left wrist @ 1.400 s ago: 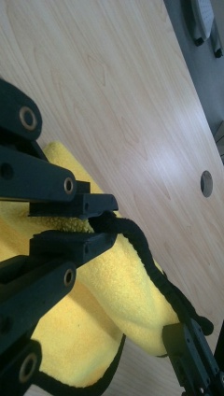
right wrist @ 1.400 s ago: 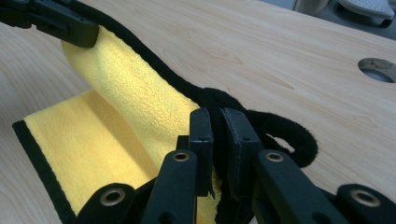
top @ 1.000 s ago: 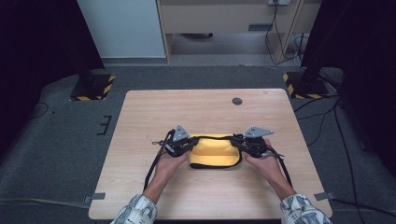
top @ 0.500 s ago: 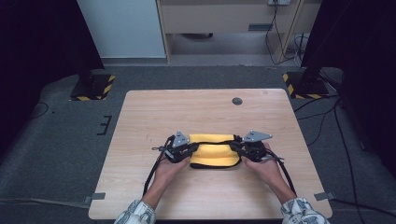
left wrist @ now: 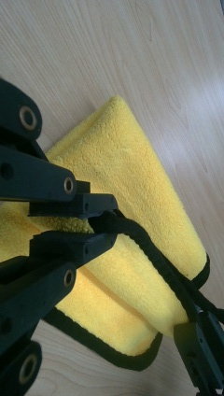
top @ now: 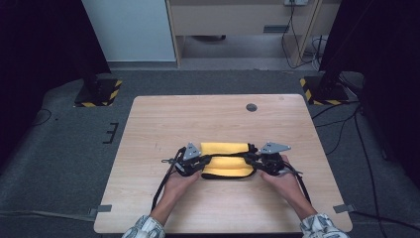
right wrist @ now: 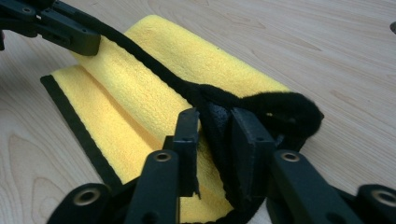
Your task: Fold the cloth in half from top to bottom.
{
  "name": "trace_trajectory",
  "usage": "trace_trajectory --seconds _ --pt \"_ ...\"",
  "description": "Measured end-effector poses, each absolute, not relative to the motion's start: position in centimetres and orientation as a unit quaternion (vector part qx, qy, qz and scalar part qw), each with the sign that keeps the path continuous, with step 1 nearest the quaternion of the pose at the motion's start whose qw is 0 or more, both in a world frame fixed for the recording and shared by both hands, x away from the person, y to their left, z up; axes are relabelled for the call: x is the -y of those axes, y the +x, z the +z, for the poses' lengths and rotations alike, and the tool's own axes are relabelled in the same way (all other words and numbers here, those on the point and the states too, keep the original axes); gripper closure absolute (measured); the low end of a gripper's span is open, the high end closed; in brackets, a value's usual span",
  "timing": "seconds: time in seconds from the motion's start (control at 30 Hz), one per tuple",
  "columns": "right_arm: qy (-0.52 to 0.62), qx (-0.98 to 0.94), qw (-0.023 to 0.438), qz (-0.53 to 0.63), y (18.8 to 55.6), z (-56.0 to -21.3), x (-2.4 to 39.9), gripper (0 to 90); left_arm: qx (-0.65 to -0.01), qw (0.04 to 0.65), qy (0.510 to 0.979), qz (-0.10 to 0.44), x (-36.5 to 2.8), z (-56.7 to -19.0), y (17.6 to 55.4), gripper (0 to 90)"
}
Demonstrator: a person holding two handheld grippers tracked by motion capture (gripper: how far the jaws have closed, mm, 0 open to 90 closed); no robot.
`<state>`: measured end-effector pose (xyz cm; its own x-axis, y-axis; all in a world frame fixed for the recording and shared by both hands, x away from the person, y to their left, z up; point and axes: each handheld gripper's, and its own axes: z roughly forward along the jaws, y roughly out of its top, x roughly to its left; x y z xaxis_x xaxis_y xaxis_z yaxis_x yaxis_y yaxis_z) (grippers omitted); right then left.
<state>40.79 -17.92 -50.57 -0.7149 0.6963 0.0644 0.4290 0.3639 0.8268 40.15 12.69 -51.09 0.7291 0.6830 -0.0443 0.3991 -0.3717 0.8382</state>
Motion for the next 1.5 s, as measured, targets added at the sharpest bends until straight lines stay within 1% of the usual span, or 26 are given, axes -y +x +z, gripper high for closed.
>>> trace_trajectory --seconds 0.07,0.17,0.57,0.7,0.83,0.97,1.07,1.27,1.4,1.5 --pt "0.346 -0.812 0.151 0.445 40.6 -50.4 18.0 66.9 -0.332 0.451 0.814 0.157 -12.7 -51.1 40.1 82.5" --pt "0.343 -0.812 0.153 0.447 40.4 -50.1 18.0 66.6 -0.331 0.451 0.814 0.157 -12.7 -51.1 40.0 82.5" --pt "0.329 -0.804 0.163 0.468 40.3 -47.7 17.1 68.1 -0.326 0.452 0.816 0.156 -12.8 -51.1 39.8 82.4" --pt "0.333 -0.800 0.164 0.471 41.2 -47.1 16.3 69.3 -0.325 0.453 0.816 0.155 -12.7 -51.1 39.7 82.3" --pt "0.345 -0.800 0.168 0.462 43.0 -47.0 15.6 72.2 -0.325 0.454 0.815 0.153 -12.8 -51.1 39.7 82.2" --pt "0.366 -0.805 0.167 0.437 44.5 -47.6 15.3 75.5 -0.321 0.456 0.816 0.152 -12.9 -51.1 39.5 81.9" --pt "0.366 -0.810 0.161 0.429 44.6 -48.2 15.3 76.8 -0.318 0.455 0.818 0.152 -13.0 -51.2 39.1 81.1" --pt "0.362 -0.818 0.149 0.421 43.5 -49.2 15.9 78.9 -0.313 0.457 0.819 0.150 -13.1 -51.0 38.1 70.8" --pt "0.362 -0.821 0.139 0.420 42.8 -49.8 16.6 79.6 -0.308 0.461 0.818 0.152 -13.3 -50.6 37.2 58.4" --pt "0.358 -0.822 0.133 0.423 42.0 -50.1 16.9 79.9 -0.308 0.464 0.818 0.145 -13.5 -50.4 36.7 51.8"
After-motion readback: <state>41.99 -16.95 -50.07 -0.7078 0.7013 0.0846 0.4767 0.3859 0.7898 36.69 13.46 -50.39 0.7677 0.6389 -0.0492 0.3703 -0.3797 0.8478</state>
